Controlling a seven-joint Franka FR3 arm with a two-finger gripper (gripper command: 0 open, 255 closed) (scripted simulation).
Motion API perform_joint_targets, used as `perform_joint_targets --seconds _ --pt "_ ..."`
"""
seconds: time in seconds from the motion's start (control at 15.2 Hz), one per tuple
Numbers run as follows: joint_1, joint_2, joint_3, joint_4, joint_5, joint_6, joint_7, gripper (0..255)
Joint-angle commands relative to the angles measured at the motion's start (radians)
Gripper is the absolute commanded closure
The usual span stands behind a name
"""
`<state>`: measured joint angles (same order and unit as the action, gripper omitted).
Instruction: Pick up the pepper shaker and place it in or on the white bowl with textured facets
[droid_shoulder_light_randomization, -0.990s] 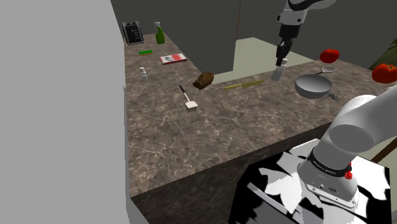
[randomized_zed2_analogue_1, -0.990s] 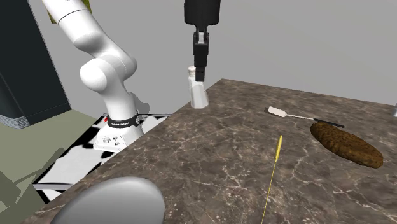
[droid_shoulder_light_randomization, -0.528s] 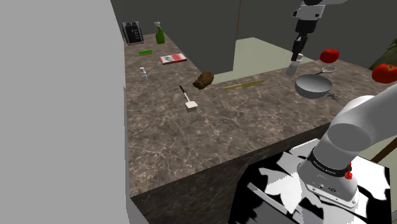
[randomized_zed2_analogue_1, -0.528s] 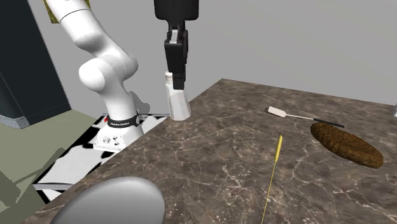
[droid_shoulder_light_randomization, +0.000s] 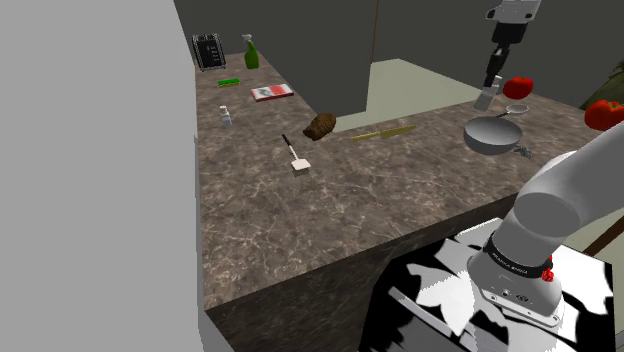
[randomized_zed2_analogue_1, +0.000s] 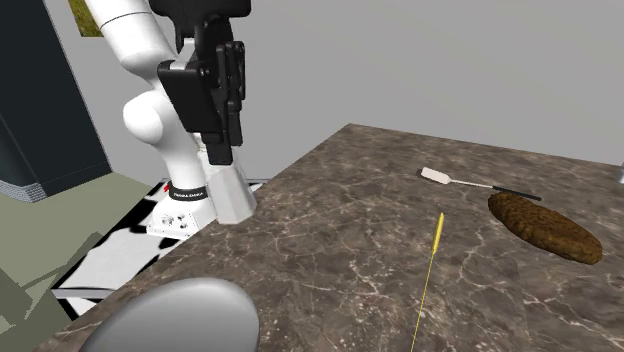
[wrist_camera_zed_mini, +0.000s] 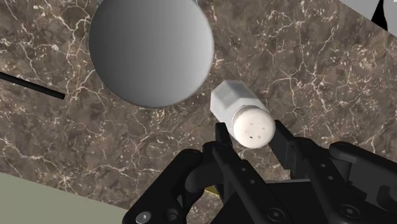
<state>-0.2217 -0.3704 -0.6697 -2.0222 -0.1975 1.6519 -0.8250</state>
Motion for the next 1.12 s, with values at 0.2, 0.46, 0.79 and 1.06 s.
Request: perform_joint_targets --seconds 0.2,0.46,0.79,1.06 --pt "-0.007 0.126 -0.133 0.141 0.040 -0.019 -0.169 255" --pt "-0.018 0.251 -0.234 0.253 0.111 -0.034 -0.305 255" --pt "-0.022 0.244 -0.233 0.181 0.105 0.034 -0.300 255" --pt "-0.024 0.246 -0.237 0.128 0.105 0.088 -0.300 255"
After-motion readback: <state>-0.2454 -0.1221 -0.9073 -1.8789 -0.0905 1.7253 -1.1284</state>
